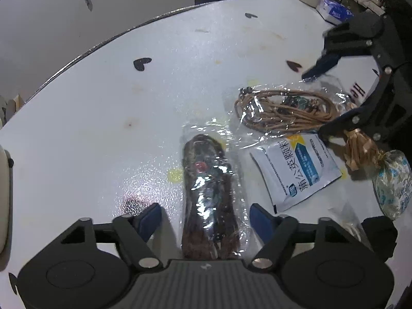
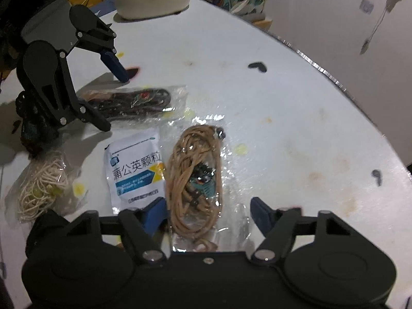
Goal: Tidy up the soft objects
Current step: 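Grasp the foil-wrapped bag with the left tool while the right tool grasps the tan cord bag, then carry both bags over the black box and open the right tool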
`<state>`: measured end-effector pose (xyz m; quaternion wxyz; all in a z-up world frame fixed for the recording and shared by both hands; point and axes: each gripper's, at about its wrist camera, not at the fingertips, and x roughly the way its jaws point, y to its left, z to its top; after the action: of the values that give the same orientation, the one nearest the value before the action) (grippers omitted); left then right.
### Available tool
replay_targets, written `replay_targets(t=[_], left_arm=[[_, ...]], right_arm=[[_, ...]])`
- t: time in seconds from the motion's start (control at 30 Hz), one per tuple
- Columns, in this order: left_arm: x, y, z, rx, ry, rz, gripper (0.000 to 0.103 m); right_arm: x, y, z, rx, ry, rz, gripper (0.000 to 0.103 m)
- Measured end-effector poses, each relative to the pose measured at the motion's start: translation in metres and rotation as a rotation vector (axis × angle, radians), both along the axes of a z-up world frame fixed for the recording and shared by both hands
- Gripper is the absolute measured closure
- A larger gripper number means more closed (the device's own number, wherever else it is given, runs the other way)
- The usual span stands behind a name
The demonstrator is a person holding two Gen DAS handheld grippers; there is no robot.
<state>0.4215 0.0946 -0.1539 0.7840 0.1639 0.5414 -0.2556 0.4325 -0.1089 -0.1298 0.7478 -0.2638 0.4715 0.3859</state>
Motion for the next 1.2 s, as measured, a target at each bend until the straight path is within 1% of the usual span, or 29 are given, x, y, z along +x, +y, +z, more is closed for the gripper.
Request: replay_targets(t=[0.03, 0.07, 0.1, 0.13, 0.17, 0.27, 0.3, 0.37, 0.47, 0.57, 0.77, 0.97, 1.1, 1.2], left_arm=[[-0.001, -0.001, 0.000, -0.003, -0.005, 0.000, 0.046], [-0.001, 0.000, 0.002, -0.007, -0.009, 0.006, 0.051], [-0.002, -0.001, 0.003, -0.011, -0.013, 0.012, 0.051], [-0.002, -0.001, 0.003, -0.017, -0.018, 0.019, 0.053], [-0.003, -0.001, 0.004, -0.023, -0.019, 0.031, 0.053], [-0.009, 0.000, 0.006, -0.033, -0.037, 0.058, 0.056], [-0.011, 0.001, 0.006, -0.037, -0.042, 0.072, 0.056], [-0.014, 0.004, 0.007, -0.048, -0.051, 0.109, 0.060], [-0.019, 0.010, 0.012, -0.061, -0.085, 0.181, 0.061], [-0.022, 0.017, 0.023, -0.100, -0.111, 0.246, 0.062], [-0.037, 0.020, 0.057, -0.158, -0.187, 0.315, 0.062], [-0.064, 0.019, 0.096, -0.224, -0.264, 0.400, 0.062], [-0.087, 0.010, 0.117, -0.265, -0.302, 0.453, 0.062], [-0.105, -0.006, 0.129, -0.301, -0.318, 0.488, 0.062]], right_arm=[[0.001, 0.000, -0.001, 0.003, 0.012, -0.002, 0.038], [0.000, -0.001, -0.002, 0.011, 0.019, -0.010, 0.038], [-0.001, -0.001, -0.001, 0.018, 0.014, -0.019, 0.040], [-0.004, -0.001, 0.000, 0.024, 0.007, -0.025, 0.044], [-0.007, -0.001, 0.002, 0.028, 0.000, -0.033, 0.052], [-0.014, -0.004, 0.006, 0.048, -0.007, -0.068, 0.065], [-0.016, -0.005, 0.008, 0.052, -0.010, -0.081, 0.066], [-0.023, -0.007, 0.012, 0.058, -0.022, -0.106, 0.068], [-0.030, -0.011, 0.021, 0.079, -0.051, -0.152, 0.069], [-0.038, -0.016, 0.033, 0.119, -0.084, -0.201, 0.069], [-0.053, -0.022, 0.059, 0.208, -0.135, -0.295, 0.070], [-0.084, -0.030, 0.084, 0.296, -0.185, -0.387, 0.071], [-0.110, -0.044, 0.099, 0.352, -0.214, -0.467, 0.071], [-0.128, -0.058, 0.107, 0.385, -0.234, -0.511, 0.071]])
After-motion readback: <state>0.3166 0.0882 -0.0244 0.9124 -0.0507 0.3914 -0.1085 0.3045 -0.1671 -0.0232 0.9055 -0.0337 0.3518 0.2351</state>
